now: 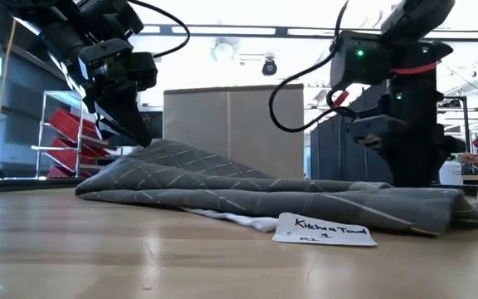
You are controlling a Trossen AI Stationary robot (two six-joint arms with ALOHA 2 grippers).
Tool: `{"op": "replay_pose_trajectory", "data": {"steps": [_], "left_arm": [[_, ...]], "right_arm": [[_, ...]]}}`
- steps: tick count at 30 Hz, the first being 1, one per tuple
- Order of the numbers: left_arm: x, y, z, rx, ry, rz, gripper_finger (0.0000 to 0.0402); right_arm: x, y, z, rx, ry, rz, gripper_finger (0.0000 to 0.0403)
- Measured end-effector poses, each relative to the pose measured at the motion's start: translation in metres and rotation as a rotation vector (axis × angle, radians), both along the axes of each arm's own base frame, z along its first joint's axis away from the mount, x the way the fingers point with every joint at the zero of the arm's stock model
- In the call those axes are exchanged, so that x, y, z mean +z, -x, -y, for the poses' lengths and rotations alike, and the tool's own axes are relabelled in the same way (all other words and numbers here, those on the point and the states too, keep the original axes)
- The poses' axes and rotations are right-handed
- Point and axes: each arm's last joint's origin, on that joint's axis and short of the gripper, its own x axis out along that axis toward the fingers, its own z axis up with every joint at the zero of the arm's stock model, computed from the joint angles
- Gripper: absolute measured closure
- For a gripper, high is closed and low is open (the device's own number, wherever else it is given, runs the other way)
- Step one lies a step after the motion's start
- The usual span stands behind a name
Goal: Fold towel
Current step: Fold the gray patterned towel
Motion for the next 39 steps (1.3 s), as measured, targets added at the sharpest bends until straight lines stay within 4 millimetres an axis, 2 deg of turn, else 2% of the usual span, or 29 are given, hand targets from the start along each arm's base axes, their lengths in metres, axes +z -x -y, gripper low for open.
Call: {"op": "replay_pose_trajectory", "data": {"steps": [3, 8, 13, 17, 20, 24, 27, 30, 32, 35, 39], "left_arm": [[0.0, 0.0, 0.0, 0.003, 0.0, 0.006, 0.0381], [0.014, -0.008, -0.002, 0.037, -0.037, 0.074, 0.0381], [0.035, -0.019, -0.007, 0.057, -0.143, 0.151, 0.0381], [0.054, -0.026, -0.014, 0.113, -0.19, 0.2, 0.0381], [0.084, -0.027, -0.018, 0.157, -0.177, 0.292, 0.0381], [0.131, -0.011, -0.019, 0.206, -0.252, 0.38, 0.0381], [0.158, 0.01, -0.021, 0.285, -0.368, 0.411, 0.0381], [0.17, 0.029, -0.025, 0.338, -0.452, 0.407, 0.0381], [0.169, 0.038, -0.029, 0.376, -0.462, 0.368, 0.0381], [0.165, 0.043, -0.033, 0.434, -0.439, 0.324, 0.0381], [0.157, 0.034, -0.037, 0.439, -0.418, 0.283, 0.0381]], "right_arm": [[0.018, -0.001, 0.0, 0.032, 0.018, -0.003, 0.0393], [0.08, -0.016, 0.008, 0.142, 0.119, 0.091, 0.0401], [0.166, -0.044, 0.012, 0.357, 0.267, 0.332, 0.0402], [0.235, -0.065, 0.007, 0.623, 0.336, 0.634, 0.0403], [0.279, -0.076, 0.005, 0.76, 0.371, 0.804, 0.0403], [0.318, -0.088, 0.007, 0.89, 0.377, 0.919, 0.0403], [0.331, -0.091, -0.002, 0.977, 0.244, 0.952, 0.0403], [0.328, -0.086, -0.025, 1.05, 0.051, 0.883, 0.0403], [0.317, -0.078, -0.043, 1.084, -0.031, 0.753, 0.0403], [0.297, -0.063, -0.07, 1.071, -0.052, 0.456, 0.0403], [0.278, -0.062, -0.113, 1.089, -0.117, 0.472, 0.0403]]}}
